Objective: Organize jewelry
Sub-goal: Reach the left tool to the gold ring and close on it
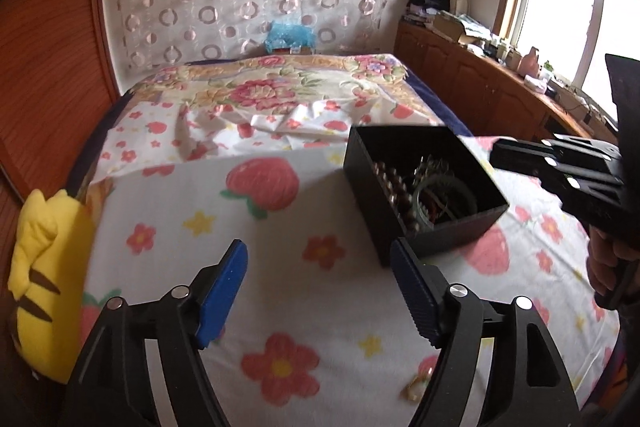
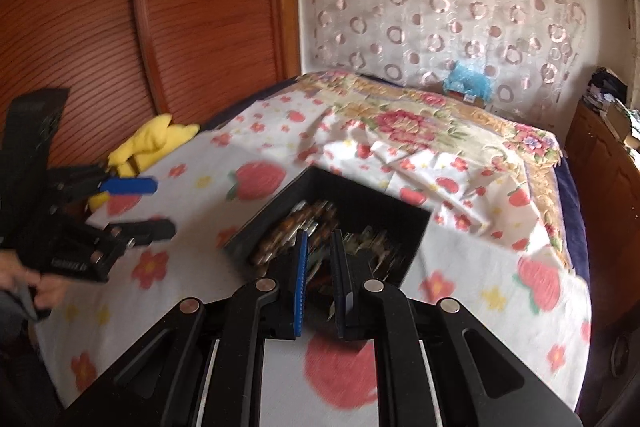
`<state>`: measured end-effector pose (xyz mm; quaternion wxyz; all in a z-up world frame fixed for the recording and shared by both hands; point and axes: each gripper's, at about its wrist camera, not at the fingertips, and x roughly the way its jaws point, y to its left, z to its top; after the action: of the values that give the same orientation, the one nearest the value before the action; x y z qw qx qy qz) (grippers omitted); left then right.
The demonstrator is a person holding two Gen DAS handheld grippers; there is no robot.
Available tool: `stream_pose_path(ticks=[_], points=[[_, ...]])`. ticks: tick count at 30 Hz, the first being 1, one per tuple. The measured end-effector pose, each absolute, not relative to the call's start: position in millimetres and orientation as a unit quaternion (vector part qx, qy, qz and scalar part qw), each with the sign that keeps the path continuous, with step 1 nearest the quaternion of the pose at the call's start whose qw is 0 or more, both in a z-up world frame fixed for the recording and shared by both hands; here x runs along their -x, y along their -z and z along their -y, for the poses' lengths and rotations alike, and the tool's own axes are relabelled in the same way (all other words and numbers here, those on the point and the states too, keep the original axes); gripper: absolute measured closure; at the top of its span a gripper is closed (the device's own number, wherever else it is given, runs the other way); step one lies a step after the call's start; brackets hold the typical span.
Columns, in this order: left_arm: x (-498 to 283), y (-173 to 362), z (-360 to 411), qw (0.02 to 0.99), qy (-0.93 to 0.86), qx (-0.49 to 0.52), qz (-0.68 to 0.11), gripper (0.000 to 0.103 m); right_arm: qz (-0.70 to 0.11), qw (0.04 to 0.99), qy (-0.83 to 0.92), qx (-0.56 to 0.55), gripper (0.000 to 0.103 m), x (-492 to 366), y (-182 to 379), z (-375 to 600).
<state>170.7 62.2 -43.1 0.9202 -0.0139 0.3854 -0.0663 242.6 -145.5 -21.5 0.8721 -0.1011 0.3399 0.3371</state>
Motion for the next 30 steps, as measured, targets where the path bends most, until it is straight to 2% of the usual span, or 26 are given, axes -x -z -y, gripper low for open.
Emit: stream_pose_path(ticks=[4, 7, 18, 26, 27, 30], points=[[-161.1, 53.2, -61.3, 0.916, 0.067, 0.012, -0.395, 0.025, -0.354, 0.86, -0.35, 0.113, 0.088, -214.8, 37.3, 141.1], [-157.4, 60.2, -57.8, 0.913, 0.067, 0.005, -0.402, 0.021, -0.367, 0.851, -0.358, 0.116, 0.081, -203.0, 50.7, 137.3], [-139.7, 86.7, -44.8, 0.901, 0.068, -0.013, -0.427, 0.021, -0.412, 0.826, -0.364, 0.125, 0.076, -194.3, 89.8, 126.3], [-126.7, 94.4, -44.4, 0.891, 0.087, -0.004, -0.446, 0.021, -0.415, 0.819, -0.367, 0.151, 0.076, -191.4, 98.9, 113.0], [-125.3, 94.8, -43.6, 0.89, 0.089, -0.003, -0.447, 0.021, -0.41, 0.821, -0.364, 0.161, 0.086, -190.3, 99.0, 111.6], [-122.1, 95.8, -39.5, 0.889, 0.095, -0.003, -0.448, 0.021, -0.402, 0.822, -0.362, 0.178, 0.087, -187.4, 97.7, 109.0]])
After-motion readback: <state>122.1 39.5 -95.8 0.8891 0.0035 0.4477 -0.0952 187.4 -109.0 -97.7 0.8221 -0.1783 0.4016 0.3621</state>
